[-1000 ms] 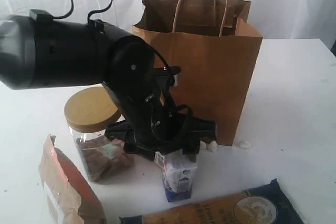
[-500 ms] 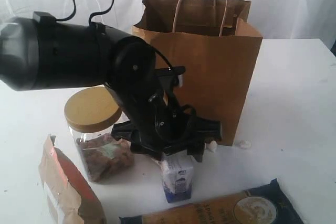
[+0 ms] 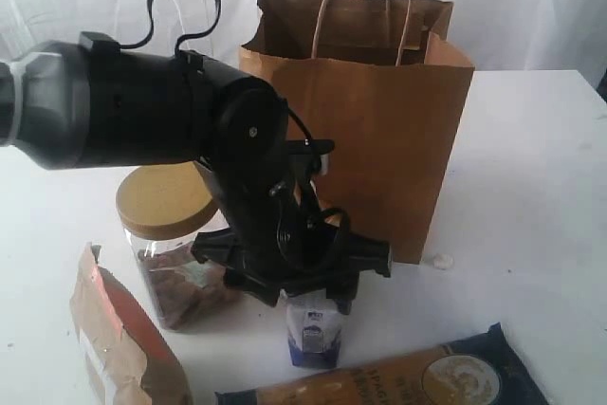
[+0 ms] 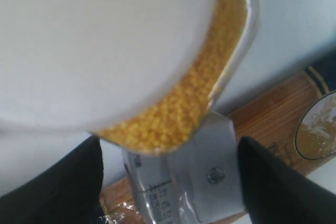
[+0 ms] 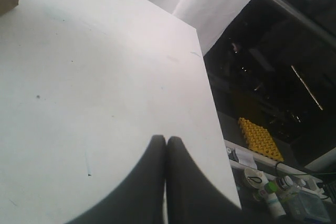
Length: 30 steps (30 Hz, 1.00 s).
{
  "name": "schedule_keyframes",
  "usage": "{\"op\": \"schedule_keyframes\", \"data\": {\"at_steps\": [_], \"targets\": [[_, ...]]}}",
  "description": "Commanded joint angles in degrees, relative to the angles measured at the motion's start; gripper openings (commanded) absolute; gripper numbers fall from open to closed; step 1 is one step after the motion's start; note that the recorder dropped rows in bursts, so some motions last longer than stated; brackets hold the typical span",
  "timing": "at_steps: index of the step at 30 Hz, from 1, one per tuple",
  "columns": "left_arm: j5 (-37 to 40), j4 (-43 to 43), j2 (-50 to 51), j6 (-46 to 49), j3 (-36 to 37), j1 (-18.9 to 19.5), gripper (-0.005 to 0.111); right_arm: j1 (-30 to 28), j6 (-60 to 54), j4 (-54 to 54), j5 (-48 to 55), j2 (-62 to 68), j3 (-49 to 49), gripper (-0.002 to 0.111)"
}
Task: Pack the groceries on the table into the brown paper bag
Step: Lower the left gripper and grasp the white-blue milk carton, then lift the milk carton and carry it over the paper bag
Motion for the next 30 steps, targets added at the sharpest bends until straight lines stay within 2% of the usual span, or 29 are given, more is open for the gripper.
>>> {"op": "schedule_keyframes", "data": {"at_steps": [1,3,7,10,14,19,29,30], "targets": [[1.68,0.28,-0.14,0.78,-0.10,0.10,0.063,-0.07,0.04,-0.10,-0.44,-0.05,0.14,0.000],[1.88,0.28,-0.14,0.92,-0.10,0.10,0.051,-0.07,0.04,-0.10,-0.44,-0.05,0.14,0.000],[1.93,0.38,-0.14,0.92,-0.10,0.10,0.018,-0.07,0.04,-0.10,-0.44,-0.05,0.14,0.000],[2.13,0.42,-0.14,2.45,-0.10,0.10,0.000,-0.07,0.04,-0.10,-0.44,-0.05,0.14,0.000],[4.56,0.42,-0.14,3.74,-1.21,0.10,0.000,-0.07,0.04,-0.10,-0.44,-0.05,0.14,0.000],[11.86,0.42,-0.40,7.34,-7.33,0.10,0.000,-0.07,0.04,-0.10,-0.44,-0.05,0.14,0.000],[31.42,-0.15,-3.53,14.74,-19.52,0.10,0.000,-0.07,0.04,-0.10,-0.44,-0.05,0.14,0.000],[31.56,-0.26,-4.14,15.57,-20.13,0.10,0.000,-0.07,0.04,-0.10,-0.44,-0.05,0.14,0.000]]}}
